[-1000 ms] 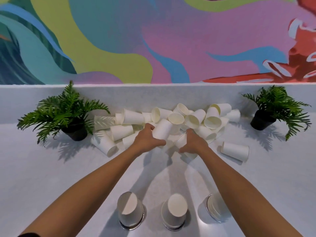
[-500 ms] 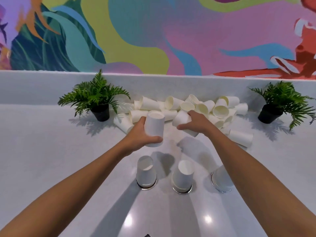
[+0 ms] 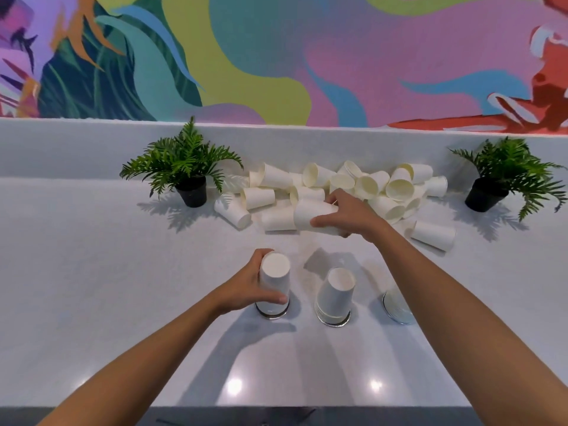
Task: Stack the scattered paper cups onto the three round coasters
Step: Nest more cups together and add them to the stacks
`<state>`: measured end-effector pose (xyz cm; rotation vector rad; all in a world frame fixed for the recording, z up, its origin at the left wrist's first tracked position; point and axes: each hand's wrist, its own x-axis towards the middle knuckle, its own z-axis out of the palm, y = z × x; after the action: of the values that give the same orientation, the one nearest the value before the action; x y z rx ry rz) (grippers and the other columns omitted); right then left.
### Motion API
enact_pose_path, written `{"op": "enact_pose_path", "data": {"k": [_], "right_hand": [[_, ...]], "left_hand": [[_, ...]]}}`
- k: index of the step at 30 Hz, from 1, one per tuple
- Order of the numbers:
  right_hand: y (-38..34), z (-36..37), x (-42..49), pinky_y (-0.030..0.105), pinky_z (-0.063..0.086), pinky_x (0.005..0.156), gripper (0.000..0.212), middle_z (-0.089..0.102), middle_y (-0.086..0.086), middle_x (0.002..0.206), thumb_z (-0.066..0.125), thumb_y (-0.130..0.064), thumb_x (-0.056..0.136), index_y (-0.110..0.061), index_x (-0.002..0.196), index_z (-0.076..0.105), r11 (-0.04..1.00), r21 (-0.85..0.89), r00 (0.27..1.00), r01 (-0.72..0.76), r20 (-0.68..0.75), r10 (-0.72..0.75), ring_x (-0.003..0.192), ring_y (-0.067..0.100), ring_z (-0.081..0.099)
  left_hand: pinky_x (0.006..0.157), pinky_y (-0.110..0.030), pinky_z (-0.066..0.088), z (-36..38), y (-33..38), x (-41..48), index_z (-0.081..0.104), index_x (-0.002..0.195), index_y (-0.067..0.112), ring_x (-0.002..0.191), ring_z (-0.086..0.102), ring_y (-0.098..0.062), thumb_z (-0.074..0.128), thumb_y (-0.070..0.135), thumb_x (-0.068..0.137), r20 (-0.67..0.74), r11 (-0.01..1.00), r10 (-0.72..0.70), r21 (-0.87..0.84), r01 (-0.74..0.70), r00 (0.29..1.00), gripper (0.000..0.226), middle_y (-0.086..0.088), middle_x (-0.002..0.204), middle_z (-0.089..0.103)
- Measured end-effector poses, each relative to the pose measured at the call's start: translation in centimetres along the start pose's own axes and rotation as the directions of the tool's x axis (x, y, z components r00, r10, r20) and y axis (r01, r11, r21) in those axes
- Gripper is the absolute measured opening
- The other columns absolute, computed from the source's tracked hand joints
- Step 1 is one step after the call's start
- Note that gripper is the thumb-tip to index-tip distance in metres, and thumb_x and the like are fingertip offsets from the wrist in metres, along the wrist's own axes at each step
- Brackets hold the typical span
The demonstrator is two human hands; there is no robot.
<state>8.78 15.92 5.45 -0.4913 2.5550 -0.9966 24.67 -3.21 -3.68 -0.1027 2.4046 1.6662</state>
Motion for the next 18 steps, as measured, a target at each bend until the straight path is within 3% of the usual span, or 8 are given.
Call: {"op": "enact_pose_path", "data": {"k": [3, 7, 10, 14, 18], "right_hand": [[-1.0, -0.4, -0.5, 0.025, 0.049, 0.050, 0.050, 0.064, 0.012, 0.107, 0.077, -0.037, 0.075, -0.013, 0.110, 0.050, 0.997, 0.076, 0.991, -0.002, 0.135, -0.009, 0.071, 0.020, 0.067], [-3.3, -0.4, -1.5, 0.023, 0.048, 0.054, 0.052, 0.061, 0.008, 0.104, 0.073, -0.042, 0.078, -0.015, 0.117, 0.050, 0.998, -0.010, 0.988, 0.068, 0.141, -0.066, 0.071, 0.019, 0.063], [-5.2, 0.4, -2.7, 0.022, 0.044, 0.051, 0.050, 0.058, 0.005, 0.098, 0.075, -0.040, 0.078, -0.017, 0.114, 0.050, 0.988, -0.078, 0.983, 0.130, 0.140, -0.118, 0.067, 0.016, 0.056], [-7.1, 2.1, -3.9, 0.024, 0.046, 0.049, 0.052, 0.060, 0.004, 0.094, 0.080, -0.036, 0.072, -0.015, 0.110, 0.051, 0.971, -0.150, 0.972, 0.188, 0.170, -0.162, 0.065, 0.016, 0.057], [-7.6, 4.5, -4.6, 0.030, 0.054, 0.054, 0.058, 0.058, 0.004, 0.103, 0.082, -0.035, 0.067, -0.016, 0.111, 0.049, 0.923, -0.288, 0.955, 0.256, 0.224, -0.195, 0.081, 0.021, 0.063]], "left_hand": [[0.099, -0.022, 0.035, -0.8, 0.5, 0.1, 0.024, 0.141, 0.029, 0.130, 0.037, -0.012, 0.087, 0.031, 0.063, -0.023, 1.000, -0.003, 0.022, 0.004, 1.000, 0.100, 0.007, 0.140, 0.038], [0.105, -0.029, 0.033, -2.2, 2.9, 0.5, 0.023, 0.144, 0.028, 0.131, 0.034, -0.008, 0.088, 0.044, 0.058, -0.150, 0.993, 0.092, 0.085, -0.080, 0.984, 0.109, 0.008, 0.144, 0.035], [0.098, -0.025, 0.038, -2.4, 4.5, 0.6, 0.031, 0.141, 0.026, 0.124, 0.041, -0.007, 0.088, 0.038, 0.062, -0.263, 0.976, 0.176, 0.169, -0.134, 0.949, 0.099, 0.010, 0.138, 0.041], [0.079, -0.011, 0.044, -1.6, 5.2, 0.3, 0.046, 0.130, 0.023, 0.110, 0.053, -0.009, 0.086, 0.030, 0.067, -0.270, 0.958, 0.241, 0.221, -0.183, 0.932, 0.075, 0.010, 0.122, 0.055], [0.080, -0.026, 0.054, -1.1, 4.0, -0.2, 0.053, 0.124, 0.024, 0.103, 0.061, -0.012, 0.085, 0.031, 0.065, -0.316, 0.978, 0.193, 0.144, -0.154, 0.929, 0.067, 0.008, 0.115, 0.064]]}}
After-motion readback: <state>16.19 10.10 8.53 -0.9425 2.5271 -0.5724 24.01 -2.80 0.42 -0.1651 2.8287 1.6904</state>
